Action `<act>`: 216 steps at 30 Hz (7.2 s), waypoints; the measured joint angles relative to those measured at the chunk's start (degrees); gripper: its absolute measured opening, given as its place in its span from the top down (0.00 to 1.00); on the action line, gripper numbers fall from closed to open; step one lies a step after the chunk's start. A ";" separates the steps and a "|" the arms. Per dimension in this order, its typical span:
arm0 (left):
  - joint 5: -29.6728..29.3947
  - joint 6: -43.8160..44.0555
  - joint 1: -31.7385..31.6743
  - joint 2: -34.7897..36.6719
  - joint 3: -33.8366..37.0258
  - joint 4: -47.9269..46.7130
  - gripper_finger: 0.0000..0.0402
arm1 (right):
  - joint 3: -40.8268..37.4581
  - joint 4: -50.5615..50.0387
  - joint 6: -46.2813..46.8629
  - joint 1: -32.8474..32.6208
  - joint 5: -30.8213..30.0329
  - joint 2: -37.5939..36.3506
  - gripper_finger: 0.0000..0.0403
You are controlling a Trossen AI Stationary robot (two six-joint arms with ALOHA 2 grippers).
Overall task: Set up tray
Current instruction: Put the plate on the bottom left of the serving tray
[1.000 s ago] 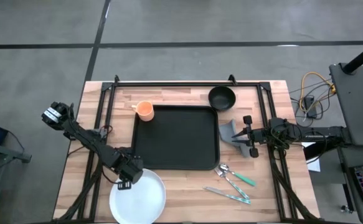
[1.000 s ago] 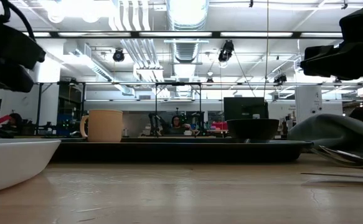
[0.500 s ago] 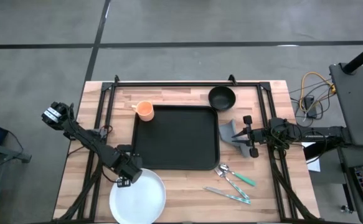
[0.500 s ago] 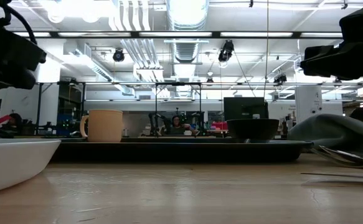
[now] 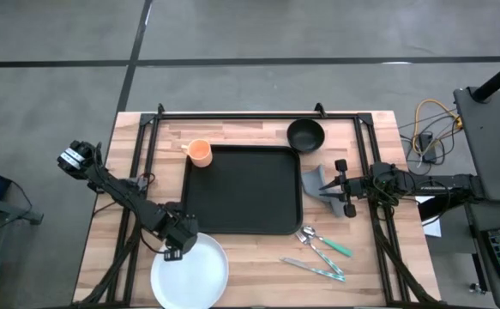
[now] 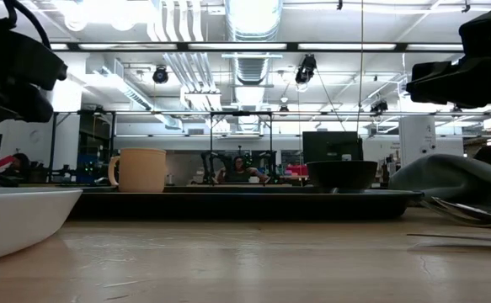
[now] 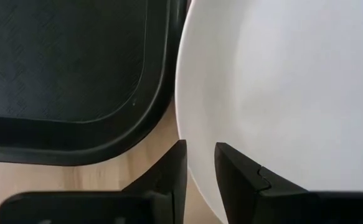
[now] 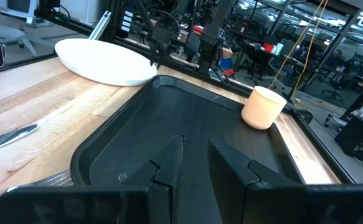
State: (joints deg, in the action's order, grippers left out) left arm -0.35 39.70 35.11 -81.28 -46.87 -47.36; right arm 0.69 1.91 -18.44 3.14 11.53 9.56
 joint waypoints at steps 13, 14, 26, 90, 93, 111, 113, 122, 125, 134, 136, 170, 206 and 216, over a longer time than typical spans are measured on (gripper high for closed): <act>-0.02 1.20 -0.22 0.04 2.49 -0.09 0.85 | 0.00 0.00 0.00 0.00 -0.02 0.00 0.84; -0.03 1.30 -0.22 0.05 2.67 0.22 0.85 | 0.02 0.00 0.00 0.00 -0.02 0.00 0.84; 0.06 1.38 -0.28 0.05 5.37 8.86 0.85 | 0.01 0.00 0.00 0.01 -0.01 0.00 0.84; -36.26 -1.52 -7.28 0.04 -14.93 -10.06 1.00 | 0.00 0.00 0.00 0.00 0.00 0.00 0.84; -36.27 0.19 -9.91 0.04 -14.93 -11.75 1.00 | 0.02 0.00 -0.02 0.02 0.00 0.00 0.84; -36.68 1.25 -21.06 0.04 -14.10 -15.23 1.00 | 0.02 0.00 0.00 0.00 0.00 0.00 0.84; -36.78 0.94 -21.33 0.04 -14.11 -15.24 1.00 | 0.01 0.00 0.00 0.00 -0.01 0.00 0.84; -38.02 -2.87 -21.31 3.65 -17.46 -15.44 1.00 | 0.01 0.00 0.00 0.00 0.00 0.00 0.84; -39.63 -4.12 -21.35 5.07 -18.26 -15.60 1.00 | 0.02 0.00 0.00 0.02 0.00 0.00 0.84; -42.25 -5.27 -21.82 7.80 -17.88 -16.86 1.00 | 0.02 0.00 0.00 0.02 -0.02 0.02 0.84; -42.23 -5.00 -22.42 7.89 -17.55 -16.94 1.00 | 0.00 0.00 0.00 0.02 -0.02 0.02 0.84; -41.61 -0.79 -25.57 7.88 -2.98 -11.44 1.00 | 0.01 0.00 0.00 0.00 -0.02 0.02 0.84; -38.62 0.02 -25.55 7.82 10.29 4.71 0.96 | 0.00 0.00 0.00 0.00 -0.01 0.00 0.84; -38.41 0.09 -25.55 7.82 12.80 6.85 0.96 | 0.01 0.00 0.00 0.02 -0.01 0.00 0.84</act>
State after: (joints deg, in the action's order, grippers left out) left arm -38.76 39.79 9.56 -73.45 -34.07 -40.52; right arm 0.69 1.91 -18.44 3.15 11.52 9.56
